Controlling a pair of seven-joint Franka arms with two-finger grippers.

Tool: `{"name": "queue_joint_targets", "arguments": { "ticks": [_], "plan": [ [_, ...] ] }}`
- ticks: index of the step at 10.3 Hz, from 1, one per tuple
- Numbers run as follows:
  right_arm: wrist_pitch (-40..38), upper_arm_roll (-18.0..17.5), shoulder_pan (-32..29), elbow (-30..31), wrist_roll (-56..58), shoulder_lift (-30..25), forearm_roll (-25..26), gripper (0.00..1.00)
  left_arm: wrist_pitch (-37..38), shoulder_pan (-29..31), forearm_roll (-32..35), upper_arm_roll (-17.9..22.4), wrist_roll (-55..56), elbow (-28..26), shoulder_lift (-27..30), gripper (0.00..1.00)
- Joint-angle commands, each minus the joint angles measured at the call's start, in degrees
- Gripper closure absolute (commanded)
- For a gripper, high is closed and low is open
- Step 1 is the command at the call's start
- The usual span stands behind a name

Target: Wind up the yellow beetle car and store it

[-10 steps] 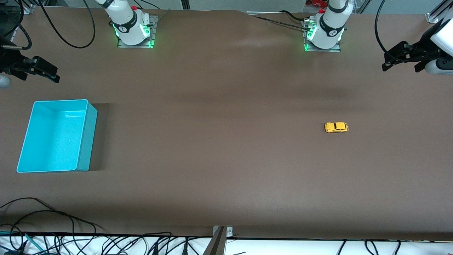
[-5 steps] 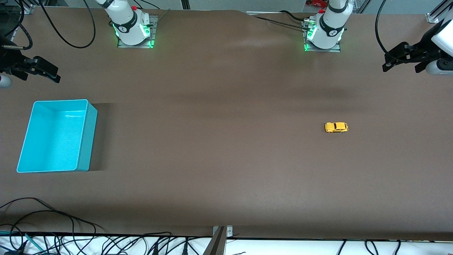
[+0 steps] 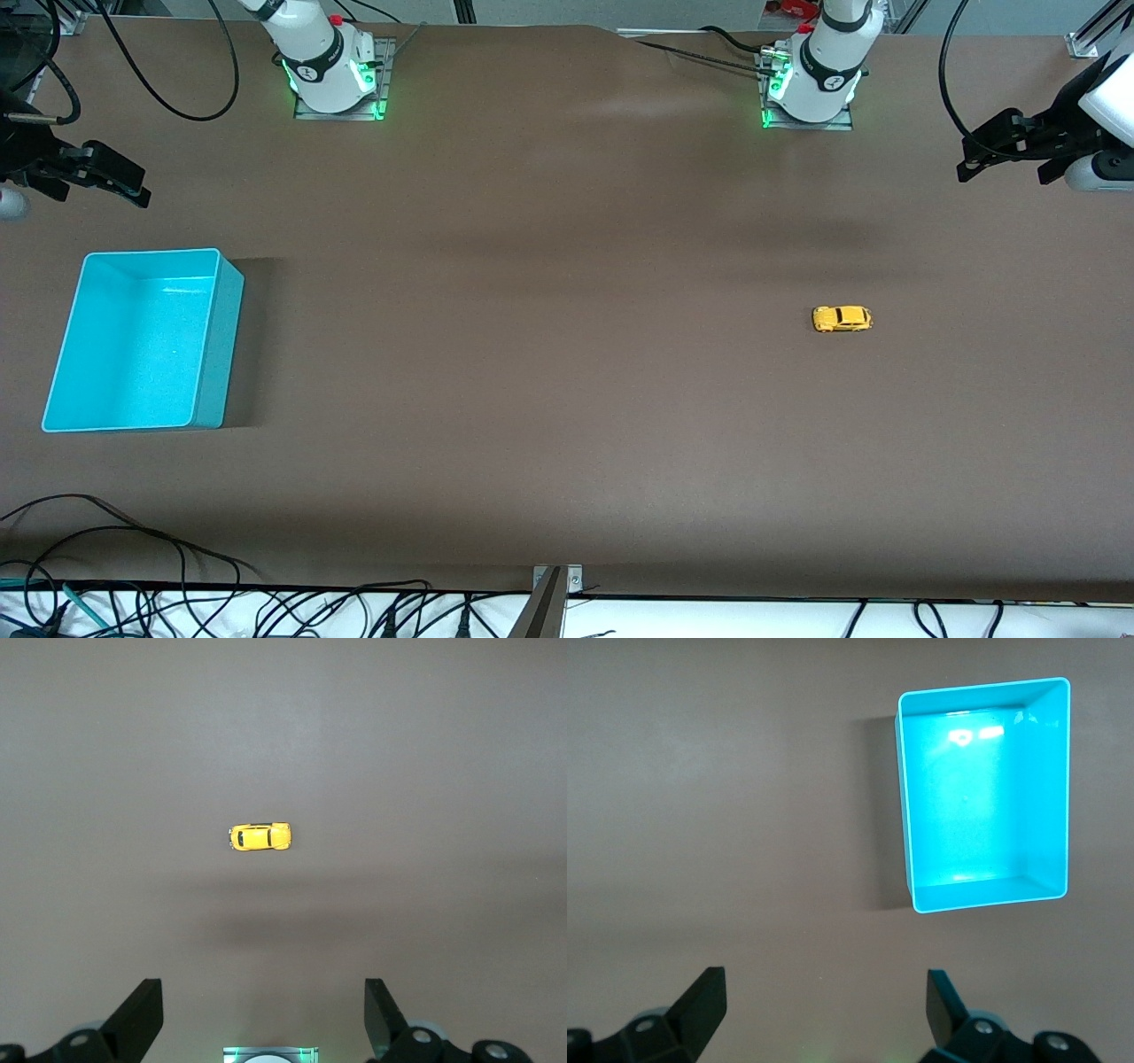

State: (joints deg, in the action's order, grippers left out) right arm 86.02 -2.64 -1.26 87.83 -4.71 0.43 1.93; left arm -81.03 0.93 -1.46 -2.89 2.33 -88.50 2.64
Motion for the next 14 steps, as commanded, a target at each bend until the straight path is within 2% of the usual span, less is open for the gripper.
{"name": "queue_joint_targets", "arguments": {
  "ticks": [1, 14],
  "plan": [
    [-0.5, 0.1, 0.0, -0.6, -0.7, -0.1, -0.3, 0.00, -0.1, 0.5, -1.0, 0.0, 0.6, 0.9, -0.3, 0.00],
    [-0.2, 0.0, 0.0, -0.6, -0.7, 0.0, -0.3, 0.00, -0.1, 1.4, -0.6, 0.0, 0.7, 0.9, -1.0, 0.00]
  ]
}}
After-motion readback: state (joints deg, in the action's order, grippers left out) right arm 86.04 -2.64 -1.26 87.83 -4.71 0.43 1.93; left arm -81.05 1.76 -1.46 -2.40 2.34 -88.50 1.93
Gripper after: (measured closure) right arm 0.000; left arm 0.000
